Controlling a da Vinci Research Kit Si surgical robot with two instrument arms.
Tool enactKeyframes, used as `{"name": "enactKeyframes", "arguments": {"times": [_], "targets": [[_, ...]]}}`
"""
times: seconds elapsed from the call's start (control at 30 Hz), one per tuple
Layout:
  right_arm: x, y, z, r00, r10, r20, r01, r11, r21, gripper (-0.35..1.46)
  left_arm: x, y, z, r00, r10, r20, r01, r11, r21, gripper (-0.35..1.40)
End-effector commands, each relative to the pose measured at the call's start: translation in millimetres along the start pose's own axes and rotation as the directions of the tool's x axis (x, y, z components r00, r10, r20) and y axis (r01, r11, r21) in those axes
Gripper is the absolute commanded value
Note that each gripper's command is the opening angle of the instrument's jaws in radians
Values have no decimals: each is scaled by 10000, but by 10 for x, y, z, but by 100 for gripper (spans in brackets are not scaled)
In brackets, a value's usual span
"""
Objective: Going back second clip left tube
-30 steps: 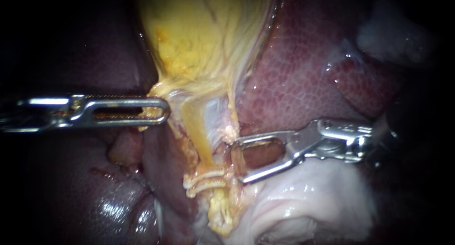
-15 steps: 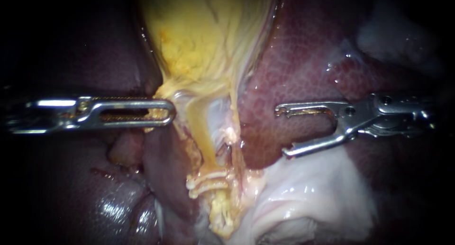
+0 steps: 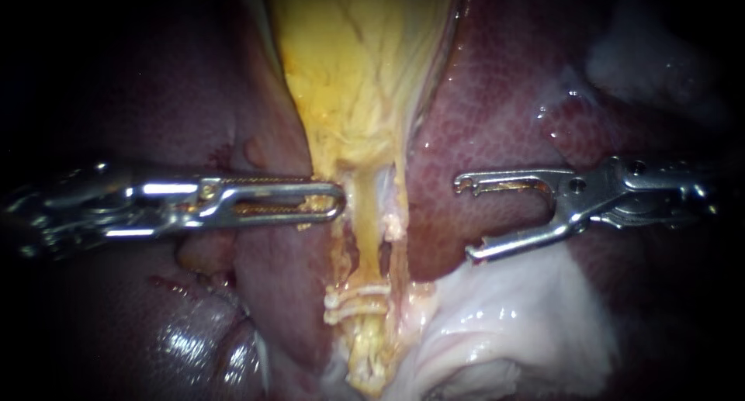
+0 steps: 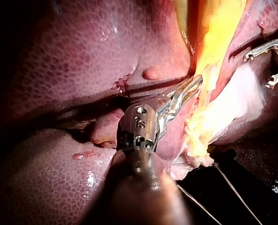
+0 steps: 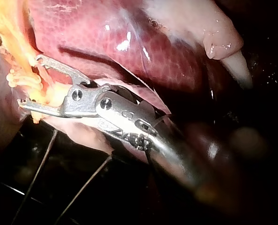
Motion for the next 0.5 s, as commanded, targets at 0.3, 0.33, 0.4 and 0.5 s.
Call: {"name": "enactKeyframes", "arguments": {"times": [0.3,0.33,0.4,0.5], "targets": [[1,-2,-1,10000,9,0,-9,10000,2,60,3,5,3,10000,-26,-33,26,10000,-13,-35],[1,-2,-1,10000,10,0,-10,10000,4,60,3,5,3,10000,-26,-33,26,10000,-13,-35],[2,-3,-1,10000,11,-1,-11,10000,5,60,3,5,3,10000,-26,-33,26,10000,-13,-35],[3,-4,-1,10000,12,-2,-12,10000,36,60,2,5,4,10000,-26,-32,26,10000,-14,-35]]}}
